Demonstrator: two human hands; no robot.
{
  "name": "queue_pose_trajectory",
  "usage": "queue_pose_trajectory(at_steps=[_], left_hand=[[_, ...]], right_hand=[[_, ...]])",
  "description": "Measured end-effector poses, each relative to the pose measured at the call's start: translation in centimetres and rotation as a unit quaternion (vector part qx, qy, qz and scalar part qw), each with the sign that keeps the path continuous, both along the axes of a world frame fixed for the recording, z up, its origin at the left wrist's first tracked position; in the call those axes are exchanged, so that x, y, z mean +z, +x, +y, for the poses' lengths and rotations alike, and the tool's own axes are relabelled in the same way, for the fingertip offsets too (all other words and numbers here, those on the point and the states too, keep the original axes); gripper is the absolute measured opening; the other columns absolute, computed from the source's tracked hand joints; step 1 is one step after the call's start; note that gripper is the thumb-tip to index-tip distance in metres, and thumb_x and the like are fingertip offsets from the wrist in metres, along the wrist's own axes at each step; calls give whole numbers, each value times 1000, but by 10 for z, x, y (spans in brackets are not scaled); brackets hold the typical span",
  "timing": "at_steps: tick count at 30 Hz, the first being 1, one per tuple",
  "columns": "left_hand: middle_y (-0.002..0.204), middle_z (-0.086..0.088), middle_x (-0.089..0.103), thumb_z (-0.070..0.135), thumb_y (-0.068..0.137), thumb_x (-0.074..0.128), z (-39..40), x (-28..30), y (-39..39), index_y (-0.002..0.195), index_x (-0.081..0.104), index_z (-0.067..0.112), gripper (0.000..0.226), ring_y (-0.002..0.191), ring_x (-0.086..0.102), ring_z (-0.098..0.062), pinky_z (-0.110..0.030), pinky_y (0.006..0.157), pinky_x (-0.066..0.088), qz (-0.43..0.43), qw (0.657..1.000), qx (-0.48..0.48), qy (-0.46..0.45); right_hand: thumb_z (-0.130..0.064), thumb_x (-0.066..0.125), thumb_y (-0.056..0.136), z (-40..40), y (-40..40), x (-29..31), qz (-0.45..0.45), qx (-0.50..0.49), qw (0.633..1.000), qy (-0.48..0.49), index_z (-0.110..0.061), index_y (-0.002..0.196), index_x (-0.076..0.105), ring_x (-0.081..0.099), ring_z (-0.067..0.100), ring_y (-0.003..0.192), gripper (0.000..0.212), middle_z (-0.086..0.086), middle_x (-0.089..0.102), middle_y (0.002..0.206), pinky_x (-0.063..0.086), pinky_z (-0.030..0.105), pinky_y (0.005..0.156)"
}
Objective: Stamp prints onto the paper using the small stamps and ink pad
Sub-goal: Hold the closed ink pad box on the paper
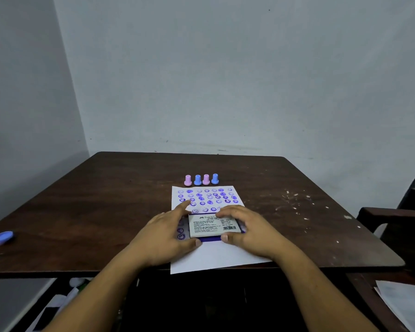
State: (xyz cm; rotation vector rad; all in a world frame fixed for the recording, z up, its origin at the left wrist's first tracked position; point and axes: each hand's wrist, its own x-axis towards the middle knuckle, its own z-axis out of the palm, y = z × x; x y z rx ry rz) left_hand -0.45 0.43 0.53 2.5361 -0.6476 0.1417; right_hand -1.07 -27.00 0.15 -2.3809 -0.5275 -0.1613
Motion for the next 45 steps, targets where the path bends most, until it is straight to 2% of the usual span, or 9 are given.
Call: queue_pose_trajectory(at_steps=[4, 13, 16, 18, 22, 26, 35, 39, 45], left_hand=[[150, 22, 45, 71, 73, 63, 0, 0, 0, 156, 13, 39, 102, 135, 40, -11, -30, 109, 31, 5, 1000, 6, -8], [142, 20, 50, 71, 74, 65, 3, -1, 0, 154, 20, 40, 97, 129, 46, -6, -26, 101, 37, 11, 998, 18, -52], [140, 22, 51, 70, 73, 65, 3, 1, 0, 153, 21, 43, 95, 126, 49, -6, -32, 103, 42, 19, 998, 7, -58], [140, 23, 51, 70, 73, 65, 3, 2, 1, 153, 19, 43, 96, 126, 50, -5, -33, 103, 43, 24, 998, 6, -59], [144, 21, 48, 74, 72, 64, 3, 1, 2, 155, 16, 40, 101, 128, 47, -6, -33, 104, 42, 29, 998, 12, -51], [143, 20, 50, 77, 69, 64, 4, -4, 4, 151, 24, 42, 97, 126, 48, -4, -30, 101, 42, 15, 998, 20, -57], [142, 20, 47, 83, 69, 56, 3, -7, 6, 147, 37, 36, 93, 124, 45, -1, -26, 101, 39, -1, 999, 32, -23], [143, 18, 43, 86, 71, 50, 3, -9, 9, 149, 37, 31, 97, 128, 40, -4, -29, 106, 37, -7, 999, 42, 12], [145, 16, 43, 86, 72, 47, 2, -11, 12, 147, 42, 29, 94, 131, 39, -7, -31, 108, 36, -20, 998, 40, 35]], right_hand=[[-30, 81, 90, -1, 2, -2, 23, -9, 998, 57, -32, 129, 72, 61, 7, 126, 41, -15, 65, 135, 47, 31, 110], [-49, 77, 92, -3, 12, 11, 9, -88, 983, 160, -36, 106, 79, 69, -5, 88, 19, -23, 78, 102, 47, 8, 74], [-42, 68, 101, -1, 23, 17, 15, -97, 980, 174, -22, 93, 76, 63, 8, 72, 23, 5, 77, 88, 50, 30, 69], [-35, 61, 107, 1, 30, 20, 39, -108, 973, 199, -15, 93, 75, 62, 16, 72, 28, 19, 74, 92, 50, 34, 66], [-22, 55, 110, 7, 38, 18, 74, -132, 947, 284, -25, 96, 81, 76, 9, 79, 29, -5, 82, 94, 58, 21, 63], [-7, 67, 102, 12, 45, 6, 53, -197, 934, 293, -18, 100, 78, 71, 10, 67, 16, 2, 79, 86, 57, 20, 58], [-14, 76, 97, 11, 44, 2, 50, -226, 948, 218, -27, 98, 80, 74, 9, 71, 14, -9, 81, 81, 65, 31, 77], [-12, 70, 97, 11, 43, 3, 50, -228, 952, 199, -29, 89, 81, 70, 0, 63, 22, -15, 79, 76, 58, 26, 71], [-10, 69, 97, 10, 41, 4, 60, -226, 947, 218, -21, 94, 82, 71, 9, 68, 17, -7, 80, 75, 64, 34, 78]])
